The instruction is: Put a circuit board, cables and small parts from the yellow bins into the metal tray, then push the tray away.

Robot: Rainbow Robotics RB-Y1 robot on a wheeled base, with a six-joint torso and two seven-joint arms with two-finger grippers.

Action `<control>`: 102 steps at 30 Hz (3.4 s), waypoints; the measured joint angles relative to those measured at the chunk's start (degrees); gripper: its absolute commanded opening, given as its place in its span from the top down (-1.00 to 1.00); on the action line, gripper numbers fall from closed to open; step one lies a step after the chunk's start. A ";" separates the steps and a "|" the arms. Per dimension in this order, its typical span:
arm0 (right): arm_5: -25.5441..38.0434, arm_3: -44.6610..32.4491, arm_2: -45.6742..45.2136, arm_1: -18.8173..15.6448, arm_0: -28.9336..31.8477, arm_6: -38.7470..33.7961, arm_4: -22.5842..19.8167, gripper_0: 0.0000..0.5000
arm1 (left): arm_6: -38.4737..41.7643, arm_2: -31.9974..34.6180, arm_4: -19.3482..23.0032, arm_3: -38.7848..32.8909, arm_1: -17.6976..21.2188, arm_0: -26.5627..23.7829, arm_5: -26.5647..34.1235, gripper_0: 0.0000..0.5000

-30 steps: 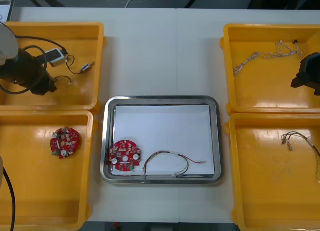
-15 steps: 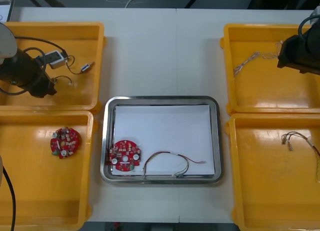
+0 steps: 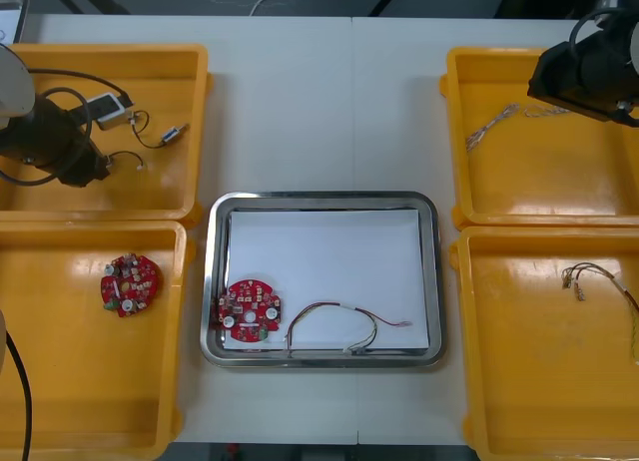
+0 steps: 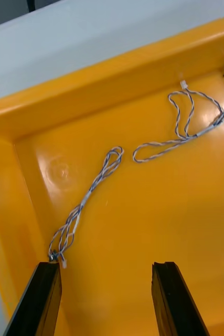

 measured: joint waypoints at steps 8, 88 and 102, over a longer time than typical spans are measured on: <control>-10.04 7.66 4.10 1.76 -0.70 0.00 4.24 -1.00 | 0.00 -0.07 -0.16 0.03 -0.22 0.11 -2.66 -0.88; -8.17 24.64 5.20 8.57 -8.40 2.00 4.62 1.00 | 48.53 -7.16 4.40 -38.79 1.13 0.73 28.79 1.00; -4.01 24.22 3.03 4.20 -7.36 17.35 -0.96 1.00 | 66.02 -15.35 5.80 -47.20 1.05 5.40 28.79 1.00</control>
